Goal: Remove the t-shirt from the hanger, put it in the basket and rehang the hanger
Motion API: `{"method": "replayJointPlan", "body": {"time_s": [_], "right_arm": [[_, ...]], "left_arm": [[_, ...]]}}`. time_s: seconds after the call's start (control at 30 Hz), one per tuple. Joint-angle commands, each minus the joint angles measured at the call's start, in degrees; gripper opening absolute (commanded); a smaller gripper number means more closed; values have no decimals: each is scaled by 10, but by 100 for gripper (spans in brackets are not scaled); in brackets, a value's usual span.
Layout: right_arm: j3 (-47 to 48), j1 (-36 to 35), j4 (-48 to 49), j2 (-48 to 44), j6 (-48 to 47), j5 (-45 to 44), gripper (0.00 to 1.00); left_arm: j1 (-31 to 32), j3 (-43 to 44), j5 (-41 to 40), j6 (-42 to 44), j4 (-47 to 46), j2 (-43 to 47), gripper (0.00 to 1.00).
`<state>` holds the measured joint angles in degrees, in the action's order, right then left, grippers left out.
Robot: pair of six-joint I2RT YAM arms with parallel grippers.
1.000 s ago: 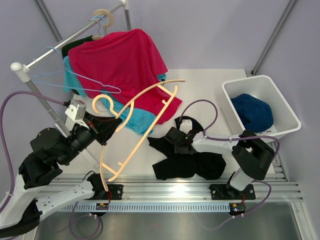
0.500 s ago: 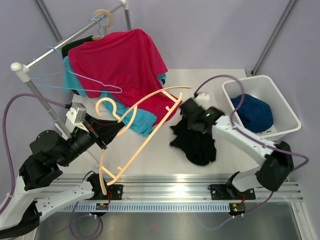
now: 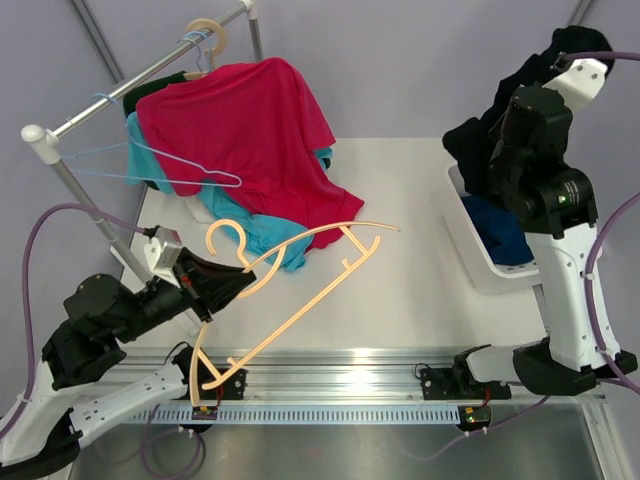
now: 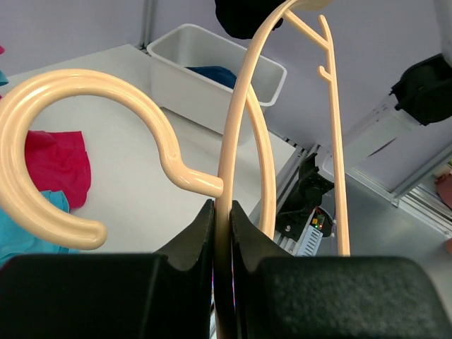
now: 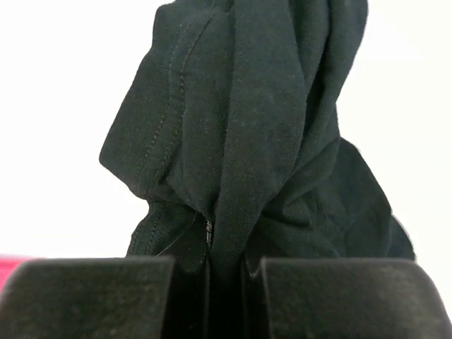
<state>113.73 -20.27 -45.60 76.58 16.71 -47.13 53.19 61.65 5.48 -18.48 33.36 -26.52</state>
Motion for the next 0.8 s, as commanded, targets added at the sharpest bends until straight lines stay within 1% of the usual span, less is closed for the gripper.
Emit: {"method": "replayJointPlan", "body": {"time_s": [0.0,0.03,0.07,0.1,0.23,0.27,0.37,0.47,0.5,0.53,0.57,0.6,0.63,0.73,0.77], "right_arm": [[-20,37,67,24,-88,-64,0],[-39,59,83,21,-88,-62,0],[-80,70,116,17,-86,-60,0],[-101,92,145,16,-83,-60,0],[-173,145,188,39,-46,-41,0],[-198,171,193,46,-37,-34,0],[-237,196,212,80,-14,-40,0],[-260,198,187,112,33,-58,0],[-267,198,166,120,59,-64,0],[-277,198,143,131,108,-66,0],[-291,198,128,138,135,-52,0],[-295,217,110,144,164,-46,0],[-301,220,78,156,219,-31,0],[-323,229,63,175,273,21,2],[-330,230,61,180,285,58,3]], "left_arm": [[1,-7,36,5,-27,29,0],[1,-9,34,12,-24,31,0],[0,-12,32,14,-21,35,0],[1,-15,31,18,-19,36,0],[1,-26,46,14,-19,37,0],[1,-30,62,13,-19,36,0],[1,-36,80,9,-19,38,0],[1,-43,77,24,-18,38,0],[1,-48,70,34,-18,38,0],[1,-51,65,36,-18,38,0],[1,-54,55,38,-18,38,0],[1,-57,53,41,-19,38,0],[1,-59,50,41,-20,37,0],[0,-65,54,40,-22,38,0],[1,-66,54,40,-21,40,0]]}}
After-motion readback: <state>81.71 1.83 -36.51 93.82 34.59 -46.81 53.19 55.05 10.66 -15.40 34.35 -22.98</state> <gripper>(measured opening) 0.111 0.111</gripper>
